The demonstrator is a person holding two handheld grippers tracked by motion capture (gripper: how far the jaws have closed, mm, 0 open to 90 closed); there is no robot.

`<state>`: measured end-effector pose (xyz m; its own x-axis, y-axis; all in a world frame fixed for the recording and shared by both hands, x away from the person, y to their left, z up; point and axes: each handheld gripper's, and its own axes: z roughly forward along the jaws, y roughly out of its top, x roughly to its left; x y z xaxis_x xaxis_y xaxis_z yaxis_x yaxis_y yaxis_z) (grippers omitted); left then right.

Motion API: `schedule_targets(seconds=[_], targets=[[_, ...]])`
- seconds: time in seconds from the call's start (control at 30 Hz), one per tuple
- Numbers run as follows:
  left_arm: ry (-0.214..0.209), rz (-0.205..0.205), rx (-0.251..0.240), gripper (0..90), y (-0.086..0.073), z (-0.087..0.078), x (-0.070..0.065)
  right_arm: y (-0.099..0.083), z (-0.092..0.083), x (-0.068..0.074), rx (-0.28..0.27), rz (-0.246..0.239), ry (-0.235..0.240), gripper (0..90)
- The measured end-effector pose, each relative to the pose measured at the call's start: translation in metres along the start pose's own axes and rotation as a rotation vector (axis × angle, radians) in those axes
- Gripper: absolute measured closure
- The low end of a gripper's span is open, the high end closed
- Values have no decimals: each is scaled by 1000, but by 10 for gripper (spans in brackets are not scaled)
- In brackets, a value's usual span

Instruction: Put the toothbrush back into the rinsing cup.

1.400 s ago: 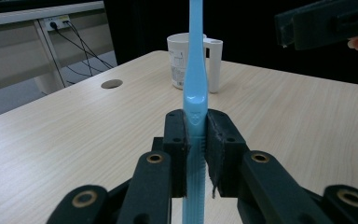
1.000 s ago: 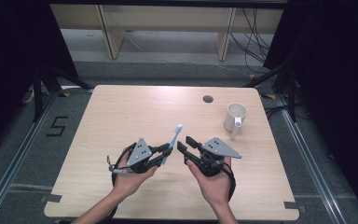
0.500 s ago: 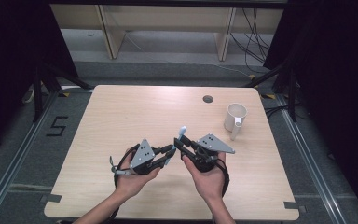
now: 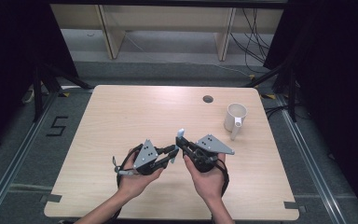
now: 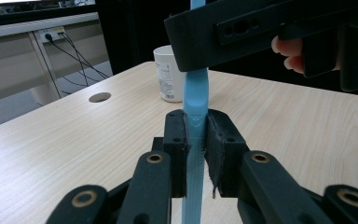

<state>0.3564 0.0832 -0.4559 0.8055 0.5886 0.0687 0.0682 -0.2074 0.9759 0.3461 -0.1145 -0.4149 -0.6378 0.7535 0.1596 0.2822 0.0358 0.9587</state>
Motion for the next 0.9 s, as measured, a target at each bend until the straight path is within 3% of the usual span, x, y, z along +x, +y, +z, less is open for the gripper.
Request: schedule_targets(seconds=[0.03,0.1,0.17,0.2,0.3,0.47,0.6,0.63,0.67,0.73,0.83,0.87,0.9], targets=[[2,5,3,762,0,0,0,0,0,0,0,-2,1,864],[5,19,15,647,1,-1,-1,1,-1,-2,-4,-10,-12,864],[6,48,20,610,0,-3,0,3,-3,-3,4,4,-16,864],[17,79,42,546,-2,-8,1,4,-4,-6,-1,-8,-28,864],[28,94,68,476,-6,-14,4,6,-7,-10,-2,-27,-52,864],[86,102,122,418,-16,-39,20,8,-15,-21,8,-18,-77,864],[127,113,139,391,-22,-54,30,8,-19,-25,5,-18,-88,864],[138,109,136,383,-24,-59,33,8,-20,-27,5,-36,-99,864],[148,103,131,373,-26,-64,36,8,-21,-27,11,-14,-91,864],[168,86,130,362,-30,-73,41,8,-24,-30,8,-28,-106,864],[186,47,103,356,-35,-84,48,9,-30,-33,14,-20,-119,864],[197,8,99,359,-39,-89,50,9,-30,-34,7,-33,-115,864],[197,8,99,372,-39,-89,50,9,-30,-34,7,-33,-115,864]])
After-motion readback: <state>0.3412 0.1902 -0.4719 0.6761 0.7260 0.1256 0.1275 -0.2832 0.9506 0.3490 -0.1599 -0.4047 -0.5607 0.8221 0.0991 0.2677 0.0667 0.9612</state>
